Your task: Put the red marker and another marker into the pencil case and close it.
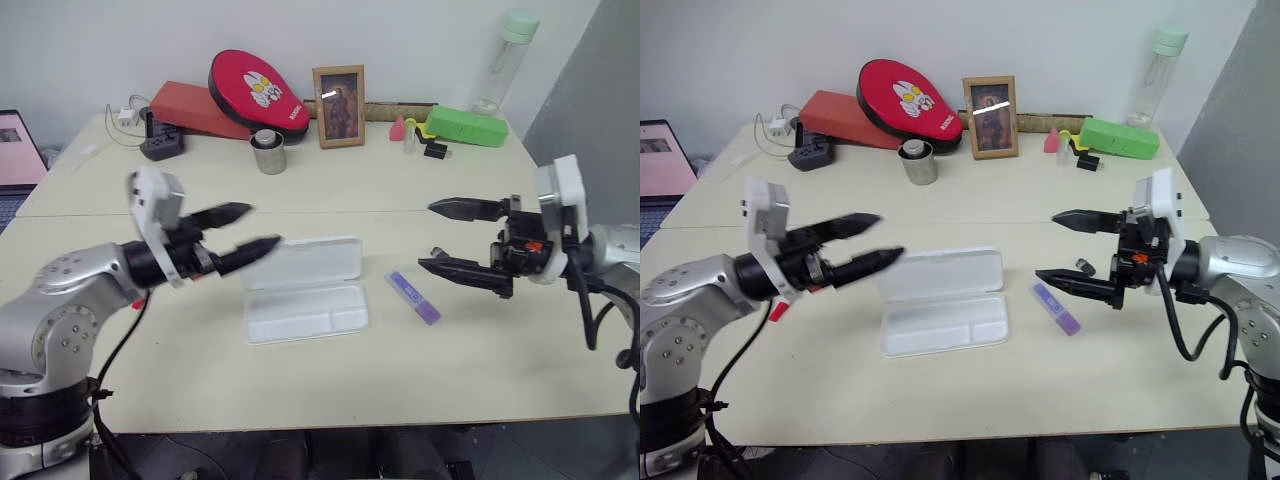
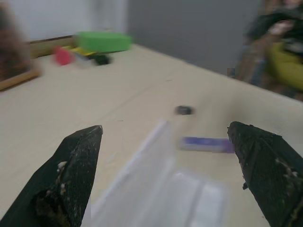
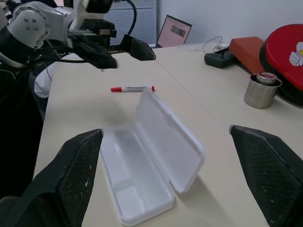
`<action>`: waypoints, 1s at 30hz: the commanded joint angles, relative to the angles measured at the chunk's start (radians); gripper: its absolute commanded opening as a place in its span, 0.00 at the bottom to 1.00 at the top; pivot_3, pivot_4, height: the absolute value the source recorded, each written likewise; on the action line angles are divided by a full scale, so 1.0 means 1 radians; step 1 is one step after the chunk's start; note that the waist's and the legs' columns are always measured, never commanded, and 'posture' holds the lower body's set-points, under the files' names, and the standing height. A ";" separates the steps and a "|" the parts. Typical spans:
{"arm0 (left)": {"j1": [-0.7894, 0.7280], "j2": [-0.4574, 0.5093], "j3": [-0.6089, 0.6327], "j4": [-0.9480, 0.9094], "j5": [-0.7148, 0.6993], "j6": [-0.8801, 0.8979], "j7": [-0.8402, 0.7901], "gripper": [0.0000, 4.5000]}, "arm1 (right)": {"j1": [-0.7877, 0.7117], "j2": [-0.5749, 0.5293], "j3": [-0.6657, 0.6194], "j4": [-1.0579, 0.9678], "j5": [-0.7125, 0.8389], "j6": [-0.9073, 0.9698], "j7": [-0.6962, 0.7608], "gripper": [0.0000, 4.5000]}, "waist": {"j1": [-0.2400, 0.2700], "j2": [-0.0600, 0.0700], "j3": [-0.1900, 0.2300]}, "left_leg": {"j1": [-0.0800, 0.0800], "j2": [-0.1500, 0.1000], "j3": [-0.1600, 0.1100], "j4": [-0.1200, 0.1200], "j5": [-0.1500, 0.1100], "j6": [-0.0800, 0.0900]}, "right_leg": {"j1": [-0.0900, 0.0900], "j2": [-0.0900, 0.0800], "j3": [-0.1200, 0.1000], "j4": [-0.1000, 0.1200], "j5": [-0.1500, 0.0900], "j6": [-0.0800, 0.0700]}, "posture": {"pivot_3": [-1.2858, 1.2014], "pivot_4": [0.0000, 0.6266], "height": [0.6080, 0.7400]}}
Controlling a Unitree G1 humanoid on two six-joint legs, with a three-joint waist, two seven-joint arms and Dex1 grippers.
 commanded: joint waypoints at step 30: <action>0.135 0.086 -0.086 0.582 0.381 -0.266 -0.001 0.62 | -0.049 0.021 0.030 -0.036 -0.003 -0.009 0.010 1.00 | 0.003 -0.001 0.000 | -0.002 -0.001 -0.001 -0.001 0.000 0.000 | -0.002 -0.007 0.001 0.000 0.001 0.000 | 0.52 0.24 1.00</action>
